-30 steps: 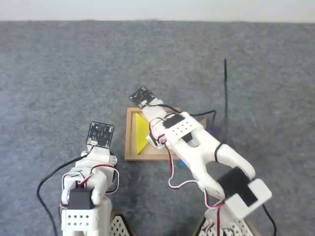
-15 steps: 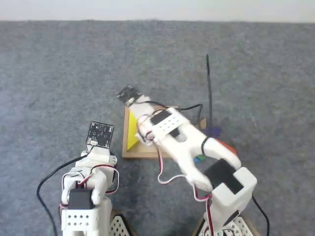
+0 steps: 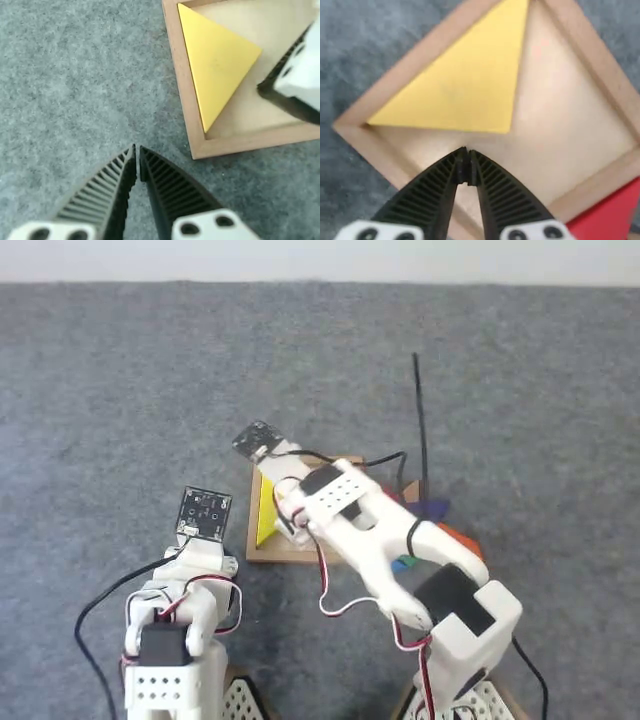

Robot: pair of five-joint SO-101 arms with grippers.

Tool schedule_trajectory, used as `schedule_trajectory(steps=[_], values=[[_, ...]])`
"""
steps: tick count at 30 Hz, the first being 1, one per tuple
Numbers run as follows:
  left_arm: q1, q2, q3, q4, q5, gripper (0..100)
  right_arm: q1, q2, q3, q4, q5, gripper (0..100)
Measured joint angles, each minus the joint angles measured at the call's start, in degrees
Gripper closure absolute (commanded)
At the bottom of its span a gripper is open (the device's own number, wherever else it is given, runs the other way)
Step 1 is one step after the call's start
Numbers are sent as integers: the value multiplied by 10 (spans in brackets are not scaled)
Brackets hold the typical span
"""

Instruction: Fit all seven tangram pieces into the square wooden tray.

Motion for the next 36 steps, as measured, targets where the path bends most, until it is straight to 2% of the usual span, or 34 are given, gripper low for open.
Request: schedule_trajectory(steps=[11, 19, 25, 30, 33, 36], values=[[0, 0, 0, 0, 0, 987, 35, -132, 174, -4, 0, 991], [0, 0, 0, 0, 0, 987, 55, -170, 201, -2, 25, 990], [0, 0, 0, 0, 0, 987, 68, -306, 205, 53, 25, 990], [0, 0, 0, 0, 0, 987, 155, -417, 246, 86, 26, 990], [0, 0, 0, 0, 0, 987, 224, -413, 266, 64, 26, 989], [0, 0, 0, 0, 0, 987, 249, -371, 267, 35, 26, 987]])
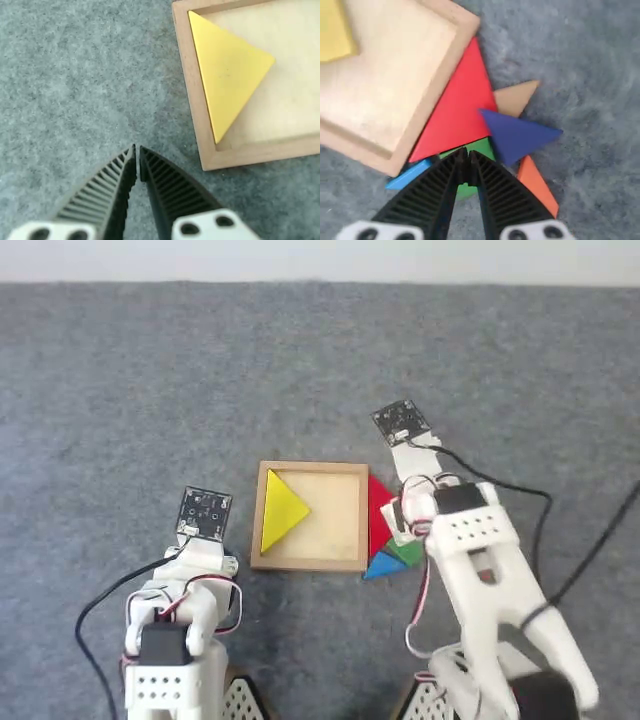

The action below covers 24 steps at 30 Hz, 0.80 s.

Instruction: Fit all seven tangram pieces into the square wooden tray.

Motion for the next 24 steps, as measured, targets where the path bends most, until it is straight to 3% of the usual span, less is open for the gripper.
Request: schedule_trajectory(steps=[7, 11, 18, 24], values=[[0, 0, 0, 0, 0, 987, 0, 157, -20, -56, -84, 883], [0, 0, 0, 0, 0, 987, 11, 217, -80, -52, -99, 902], [0, 0, 0, 0, 0, 987, 109, 257, -113, -44, -103, 903], [0, 0, 0, 0, 0, 987, 112, 258, -120, -38, -103, 903]])
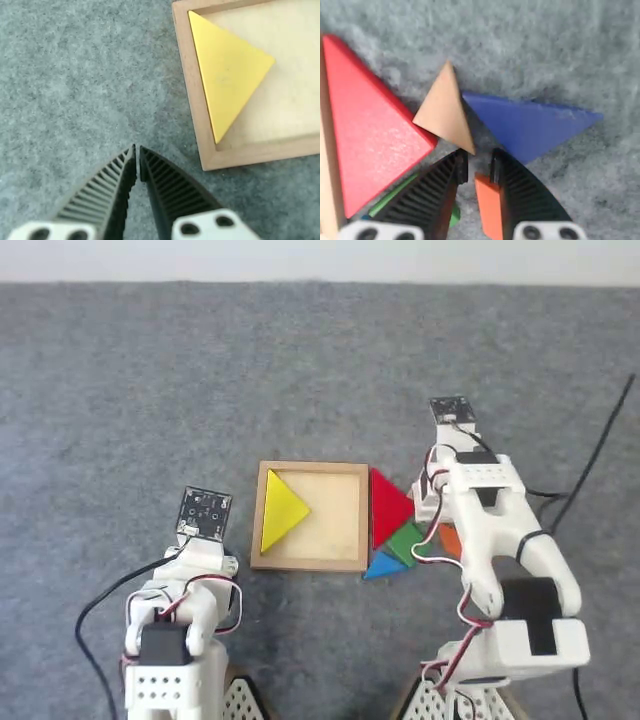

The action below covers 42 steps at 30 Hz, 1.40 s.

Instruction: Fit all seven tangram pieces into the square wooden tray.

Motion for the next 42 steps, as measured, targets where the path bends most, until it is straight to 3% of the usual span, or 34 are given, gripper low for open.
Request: schedule_trajectory(steps=[6, 10, 12, 17, 42], values=[[0, 0, 0, 0, 0, 987, -58, -45, -24, 57, -80, 894], [0, 0, 0, 0, 0, 987, -128, -62, -29, 58, -125, 776], [0, 0, 0, 0, 0, 987, -138, -61, -29, 58, -142, 726], [0, 0, 0, 0, 0, 987, -143, -11, -29, 33, -178, 718], [0, 0, 0, 0, 0, 987, -181, 66, -69, -3, -183, 717]])
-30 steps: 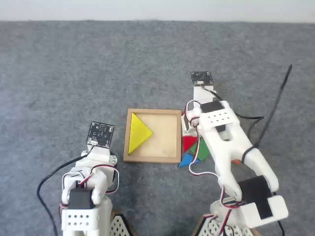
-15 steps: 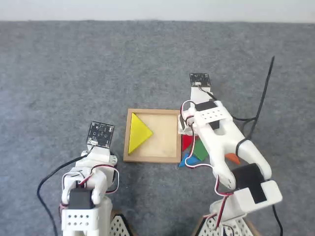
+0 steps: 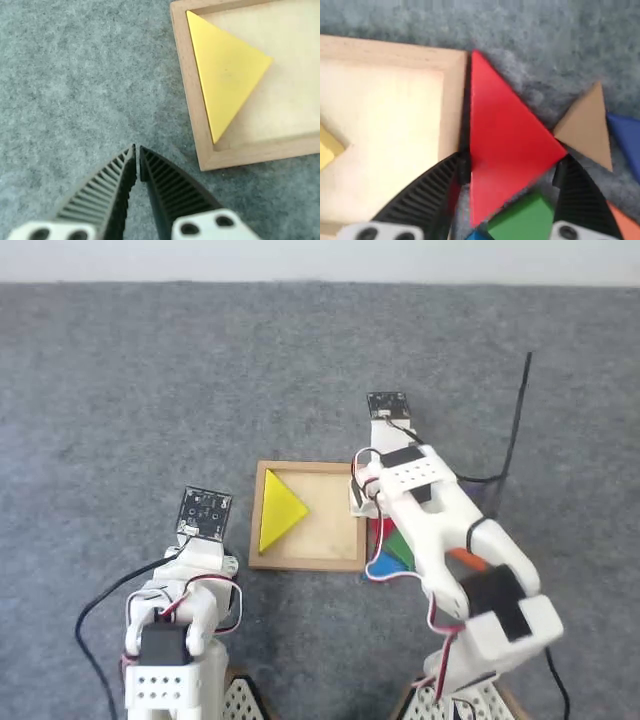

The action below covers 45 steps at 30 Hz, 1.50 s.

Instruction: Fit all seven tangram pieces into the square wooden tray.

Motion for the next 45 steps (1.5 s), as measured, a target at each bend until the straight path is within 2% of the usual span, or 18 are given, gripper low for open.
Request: schedule_trajectory(steps=[14, 21, 37, 45], values=[[0, 0, 0, 0, 0, 987, 0, 33, -26, 3, 1, 715], [0, 0, 0, 0, 0, 987, 1, 33, -26, 4, 105, 714], [0, 0, 0, 0, 0, 987, 33, 37, -47, -2, 250, 712], [0, 0, 0, 0, 0, 987, 49, 37, -82, 18, 279, 563]])
